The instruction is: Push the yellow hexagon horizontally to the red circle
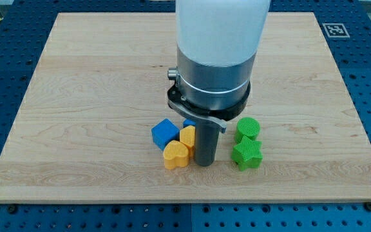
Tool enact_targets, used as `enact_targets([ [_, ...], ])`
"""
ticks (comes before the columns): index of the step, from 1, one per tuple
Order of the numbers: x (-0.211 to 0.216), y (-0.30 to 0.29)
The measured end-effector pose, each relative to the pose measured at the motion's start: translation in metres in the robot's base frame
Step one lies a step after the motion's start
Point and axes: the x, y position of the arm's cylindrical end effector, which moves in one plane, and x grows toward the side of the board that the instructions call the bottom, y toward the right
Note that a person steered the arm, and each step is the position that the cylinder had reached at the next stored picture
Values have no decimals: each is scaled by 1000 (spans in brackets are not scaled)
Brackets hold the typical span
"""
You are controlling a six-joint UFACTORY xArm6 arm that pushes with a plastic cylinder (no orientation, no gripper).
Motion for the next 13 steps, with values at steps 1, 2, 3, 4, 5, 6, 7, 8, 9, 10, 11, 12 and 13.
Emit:
enact_targets([
  [1, -8, 20],
  [2, -21, 23],
  [3, -35, -14],
  [4, -38, -18],
  [5, -37, -18],
  [6, -17, -37],
  [7, -17, -38],
  [8, -17, -65],
  [9, -31, -79],
  [10, -42, -79],
  [11, -42, -80],
  [12, -51, -93],
  [13, -54, -94],
])
